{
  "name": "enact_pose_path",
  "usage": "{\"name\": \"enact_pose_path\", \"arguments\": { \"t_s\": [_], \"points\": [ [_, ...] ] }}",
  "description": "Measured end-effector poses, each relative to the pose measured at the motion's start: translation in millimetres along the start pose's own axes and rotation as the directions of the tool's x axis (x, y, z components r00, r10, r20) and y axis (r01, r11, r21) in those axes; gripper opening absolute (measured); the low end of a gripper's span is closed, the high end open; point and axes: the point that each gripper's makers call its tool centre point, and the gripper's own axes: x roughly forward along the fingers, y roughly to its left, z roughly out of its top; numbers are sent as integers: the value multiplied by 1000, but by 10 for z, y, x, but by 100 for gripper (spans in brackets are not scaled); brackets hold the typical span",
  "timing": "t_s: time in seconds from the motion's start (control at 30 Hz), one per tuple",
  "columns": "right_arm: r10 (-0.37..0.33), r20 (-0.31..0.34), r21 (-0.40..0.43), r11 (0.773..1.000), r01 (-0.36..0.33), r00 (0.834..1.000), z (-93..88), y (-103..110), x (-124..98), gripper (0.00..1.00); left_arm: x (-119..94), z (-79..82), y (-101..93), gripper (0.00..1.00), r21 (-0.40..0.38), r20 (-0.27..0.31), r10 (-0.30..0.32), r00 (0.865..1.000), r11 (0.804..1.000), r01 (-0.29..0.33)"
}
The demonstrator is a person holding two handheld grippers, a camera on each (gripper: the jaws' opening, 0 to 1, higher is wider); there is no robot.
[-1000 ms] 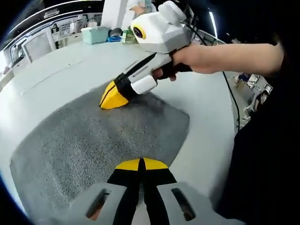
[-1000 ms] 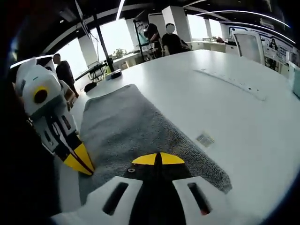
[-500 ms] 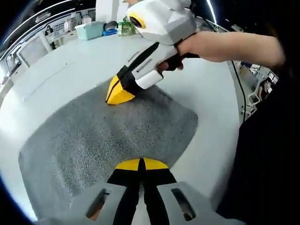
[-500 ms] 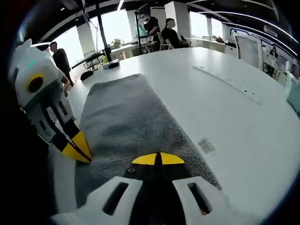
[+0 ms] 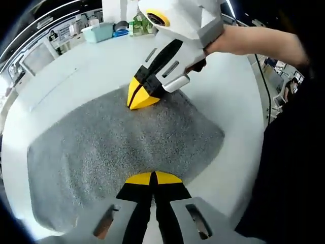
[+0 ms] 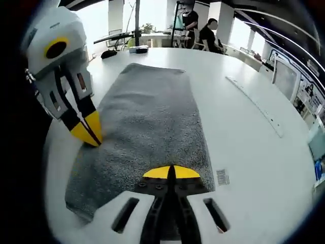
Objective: Fold the towel on the table until its edges align and the towel forms a compact rectangular stack.
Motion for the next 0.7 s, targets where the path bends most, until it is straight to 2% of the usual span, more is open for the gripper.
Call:
{"name": "enact_pose_path", "arguments": {
  "t_s": [0.1, 0.23, 0.43, 0.57, 0.7],
  "points": [
    [6, -3, 32, 999, -6, 1000, -17, 17, -13, 0, 0, -11, 7, 1, -2, 1, 9, 1000, 1000, -9],
    [28, -23, 33, 999, -28, 999, -46, 42, -52, 0, -10, -23, 24, 1, -9, -1, 1, 1000, 1000, -1],
    [22, -27, 31, 999, -21, 999, -65, 51, -62, 0, -17, -34, 35, 1, -12, 1, 5, 1000, 1000, -5],
    [36, -28, 75, 997, -34, 999, -79, 72, -75, 0, -28, -53, 56, 1, -13, -9, 11, 1000, 1000, -11],
    [49, -34, 83, 995, -46, 998, -93, 96, -87, 0, -36, -64, 71, 1, -19, -7, 15, 1000, 1000, -15]
  ]
}}
